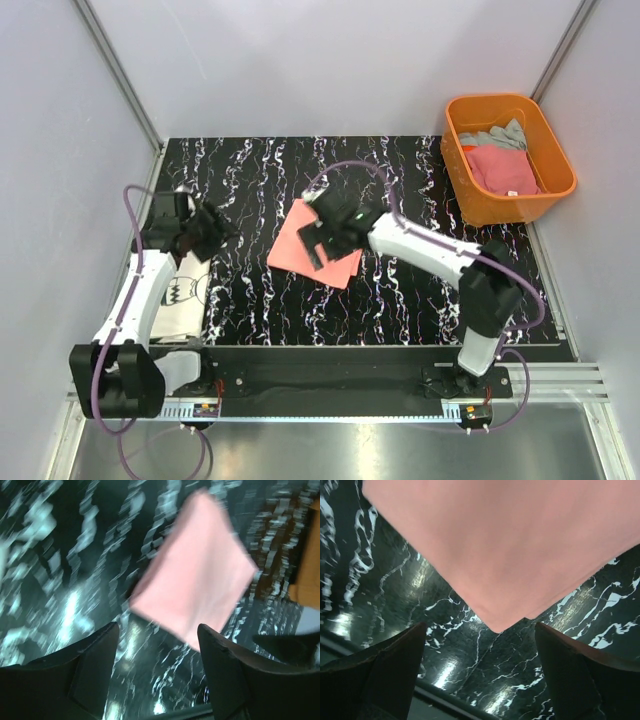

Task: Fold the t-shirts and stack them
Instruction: Fold the tshirt, then neatly place the folded tshirt to the corner

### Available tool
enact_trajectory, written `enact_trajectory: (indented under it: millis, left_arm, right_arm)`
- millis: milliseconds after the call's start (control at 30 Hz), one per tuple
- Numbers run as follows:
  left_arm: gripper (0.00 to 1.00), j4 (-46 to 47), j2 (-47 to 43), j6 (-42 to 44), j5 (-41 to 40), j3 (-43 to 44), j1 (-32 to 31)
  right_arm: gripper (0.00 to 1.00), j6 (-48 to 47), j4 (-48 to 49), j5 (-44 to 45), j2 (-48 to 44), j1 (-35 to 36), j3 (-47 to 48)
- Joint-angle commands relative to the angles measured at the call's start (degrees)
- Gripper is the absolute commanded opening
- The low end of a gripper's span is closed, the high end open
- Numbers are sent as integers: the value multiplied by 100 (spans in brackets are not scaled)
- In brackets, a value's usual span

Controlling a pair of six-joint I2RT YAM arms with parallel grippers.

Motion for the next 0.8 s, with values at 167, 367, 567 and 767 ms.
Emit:
enact_trajectory:
  millis: [167, 367, 567, 767]
  left_arm:
    - [76, -1711, -300, -270, -585, 25, 881]
    - [80, -2361, -239, -770, -719, 184, 1382]
    - [80, -2635, -265, -1087, -736, 157, 1707]
    - [81, -2828, -54, -1166, -728, 429, 1962]
  right_arm:
    - [70, -1559, 32, 3005, 1003, 1593, 510]
    - [70, -2657, 313, 3427, 1803, 1945, 1135]
    - [74, -3343, 682, 3647, 2410, 2155, 1460]
    - [73, -3501, 885, 3576, 2726, 2253, 1627]
